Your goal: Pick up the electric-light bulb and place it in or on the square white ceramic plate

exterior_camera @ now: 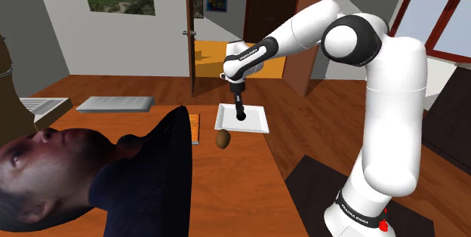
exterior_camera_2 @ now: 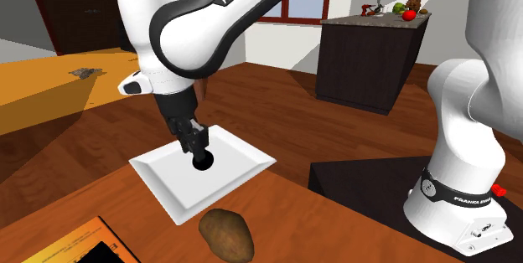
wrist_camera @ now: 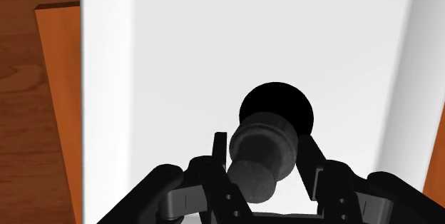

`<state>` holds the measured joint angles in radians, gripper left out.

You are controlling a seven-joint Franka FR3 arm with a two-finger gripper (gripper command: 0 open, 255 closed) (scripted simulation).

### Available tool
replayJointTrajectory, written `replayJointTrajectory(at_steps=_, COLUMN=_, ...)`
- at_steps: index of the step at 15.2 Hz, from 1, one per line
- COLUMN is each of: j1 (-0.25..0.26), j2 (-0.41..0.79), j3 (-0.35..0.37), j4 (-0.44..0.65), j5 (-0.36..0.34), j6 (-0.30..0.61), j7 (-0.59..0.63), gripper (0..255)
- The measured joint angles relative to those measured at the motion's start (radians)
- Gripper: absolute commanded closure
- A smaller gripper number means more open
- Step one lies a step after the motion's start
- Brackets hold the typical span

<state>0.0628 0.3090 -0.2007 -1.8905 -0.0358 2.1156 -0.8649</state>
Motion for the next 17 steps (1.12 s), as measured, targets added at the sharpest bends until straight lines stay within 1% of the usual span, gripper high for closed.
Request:
replayJointTrajectory(at_steps=4, j1=0.003, j2=-0.009, j3=0.001, j4=-0.015, j5=-0.002, j6=0.008, j7=0.004, gripper=255)
replayJointTrajectory(at_steps=5, j1=0.001, j2=-0.009, j3=0.001, j4=-0.016, j5=-0.001, j6=0.012, j7=0.001, gripper=0)
replayJointTrajectory(at_steps=8, j1=-0.002, j2=0.004, j3=-0.002, j4=-0.042, j5=-0.003, j6=0.023, j7=0.001, gripper=0)
replayJointTrajectory(at_steps=11, j1=-0.003, j2=0.009, j3=-0.003, j4=-0.036, j5=-0.003, j6=0.018, j7=0.001, gripper=0)
replayJointTrajectory(at_steps=15, j1=0.0, j2=-0.022, j3=-0.004, j4=0.038, j5=-0.008, j6=-0.085, j7=0.0, gripper=0)
replayJointTrajectory(at_steps=17, j1=0.003, j2=-0.031, j3=-0.003, j4=0.044, j5=-0.009, j6=-0.102, j7=0.004, gripper=0)
